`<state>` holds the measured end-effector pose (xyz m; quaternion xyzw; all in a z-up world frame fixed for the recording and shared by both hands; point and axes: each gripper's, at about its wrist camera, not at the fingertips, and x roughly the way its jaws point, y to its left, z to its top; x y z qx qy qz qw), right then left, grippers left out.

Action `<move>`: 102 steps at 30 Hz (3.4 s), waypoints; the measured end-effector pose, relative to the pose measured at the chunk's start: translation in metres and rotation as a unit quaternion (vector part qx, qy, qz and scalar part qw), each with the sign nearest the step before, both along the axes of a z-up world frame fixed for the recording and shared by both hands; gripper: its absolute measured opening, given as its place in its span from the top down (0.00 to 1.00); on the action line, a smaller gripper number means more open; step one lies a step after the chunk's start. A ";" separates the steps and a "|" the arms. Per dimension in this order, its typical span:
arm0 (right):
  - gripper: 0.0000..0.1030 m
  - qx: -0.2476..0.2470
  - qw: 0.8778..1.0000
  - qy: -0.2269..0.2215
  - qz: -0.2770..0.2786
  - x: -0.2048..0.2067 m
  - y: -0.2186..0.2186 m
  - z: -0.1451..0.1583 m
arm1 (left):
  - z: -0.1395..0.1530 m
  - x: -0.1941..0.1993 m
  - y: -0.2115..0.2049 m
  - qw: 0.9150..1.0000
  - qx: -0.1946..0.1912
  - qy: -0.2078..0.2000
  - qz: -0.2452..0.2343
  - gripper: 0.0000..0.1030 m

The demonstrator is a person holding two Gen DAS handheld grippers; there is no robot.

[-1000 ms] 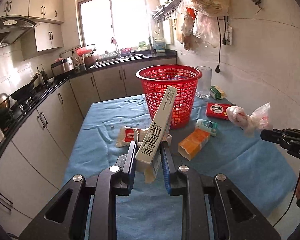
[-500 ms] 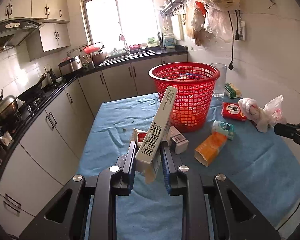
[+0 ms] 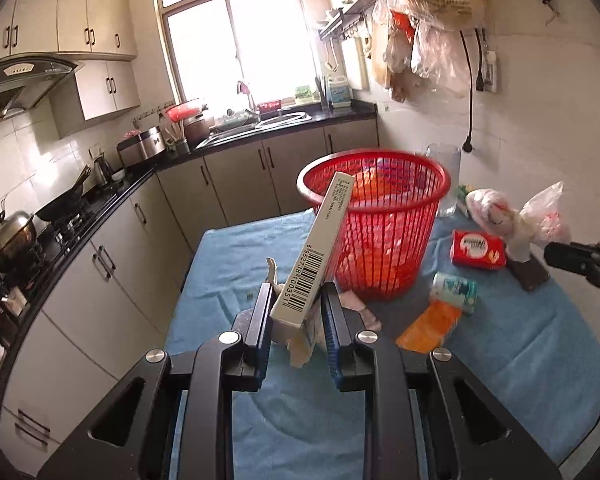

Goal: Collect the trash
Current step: 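Lift and carry the white box and plastic bag over the red basket, then open both tools to drop the white box and bag into the basket, then grasp the red-and-white wipe pack with the left tool while the right tool grasps the orange box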

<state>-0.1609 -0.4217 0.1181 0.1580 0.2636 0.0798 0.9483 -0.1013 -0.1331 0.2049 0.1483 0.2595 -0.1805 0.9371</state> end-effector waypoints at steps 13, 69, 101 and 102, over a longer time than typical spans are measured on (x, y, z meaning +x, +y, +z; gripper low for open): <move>0.89 0.020 0.999 -0.020 -0.024 0.085 -0.028 0.036 | 0.046 0.097 -0.053 0.996 -0.062 0.057 -0.032 0.78; 0.31 0.083 0.989 0.118 -0.038 0.009 -0.075 -0.090 | -0.134 0.114 0.043 0.955 -0.158 0.231 0.093 0.26; 0.31 0.084 0.983 0.165 0.019 0.079 -0.060 -0.118 | -0.166 0.170 0.015 0.924 -0.154 0.335 0.102 0.45; 0.31 0.090 0.982 0.165 0.023 0.081 -0.057 -0.119 | -0.166 0.167 0.016 0.925 -0.150 0.335 0.095 0.45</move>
